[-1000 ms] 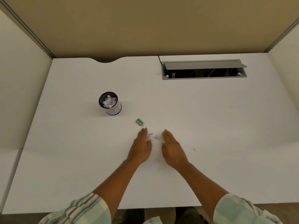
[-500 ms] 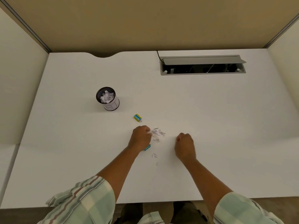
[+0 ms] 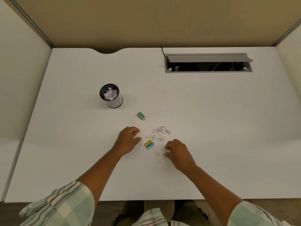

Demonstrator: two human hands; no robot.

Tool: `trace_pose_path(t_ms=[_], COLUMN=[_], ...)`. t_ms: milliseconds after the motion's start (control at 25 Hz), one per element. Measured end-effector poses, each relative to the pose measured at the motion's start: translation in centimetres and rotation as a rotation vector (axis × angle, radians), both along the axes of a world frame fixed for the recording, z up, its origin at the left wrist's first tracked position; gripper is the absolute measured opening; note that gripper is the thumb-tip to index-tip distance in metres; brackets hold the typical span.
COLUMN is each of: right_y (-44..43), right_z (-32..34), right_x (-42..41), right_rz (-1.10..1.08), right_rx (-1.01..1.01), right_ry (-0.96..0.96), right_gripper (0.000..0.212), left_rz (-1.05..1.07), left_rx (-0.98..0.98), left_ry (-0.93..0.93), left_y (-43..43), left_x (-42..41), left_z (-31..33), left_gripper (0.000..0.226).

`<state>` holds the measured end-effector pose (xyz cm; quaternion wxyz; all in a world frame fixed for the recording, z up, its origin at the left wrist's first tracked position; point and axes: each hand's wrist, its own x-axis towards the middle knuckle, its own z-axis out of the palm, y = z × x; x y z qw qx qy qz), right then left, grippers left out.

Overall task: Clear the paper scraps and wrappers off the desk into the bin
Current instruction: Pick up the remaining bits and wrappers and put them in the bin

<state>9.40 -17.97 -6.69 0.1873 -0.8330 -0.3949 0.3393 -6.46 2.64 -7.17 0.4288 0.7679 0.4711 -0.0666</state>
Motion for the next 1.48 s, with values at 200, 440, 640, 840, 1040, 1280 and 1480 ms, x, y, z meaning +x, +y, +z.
trace_pose_path(t_ms=[200,440,640,840,1040,1280,1480], right_y=[-1.5,3.3,5.7,6.5,9.3,11.4,11.8], right_z=[-1.9,-1.7,-0.5,0.3,0.7,1.2,1.2], right_x=[-4.4,-2.7,-0.1,1.7,-0.8,-4.1,-4.7], right_rz=[0.547,0.266,0.103,-0.201,0.059,0.289,0.354], right_rx=[-0.099,-0.027,-0.001,-0.029,-0.234,-0.241,-0.145], right_ry=[-0.088,-0.229,-0.155,-0.154,-0.208,-0.345,-0.385], right_gripper=[0.014,0.01,0.011,0.032,0.058,0.035,0.03], left_rz=[-0.194,-0.193,-0.169,0.131,0.372,0.626,0.466], left_rx=[0.024,0.123,0.136,0.124,-0.052,-0.336,0.018], left_ry=[0.051,0.077,0.04,-0.032,0.027,-0.133,-0.083], left_y=[-3.0,-3.4,-2.7,-2.0,-2.4,-1.7,0.7], left_x=[-0.6,1.3,2.3,2.0,2.8,3.2,2.3], left_z=[0.0,-0.2,0.0,0.1,0.0,0.2,0.8], left_gripper=[0.049,0.035,0.026,0.022,0.013,0.024,0.028])
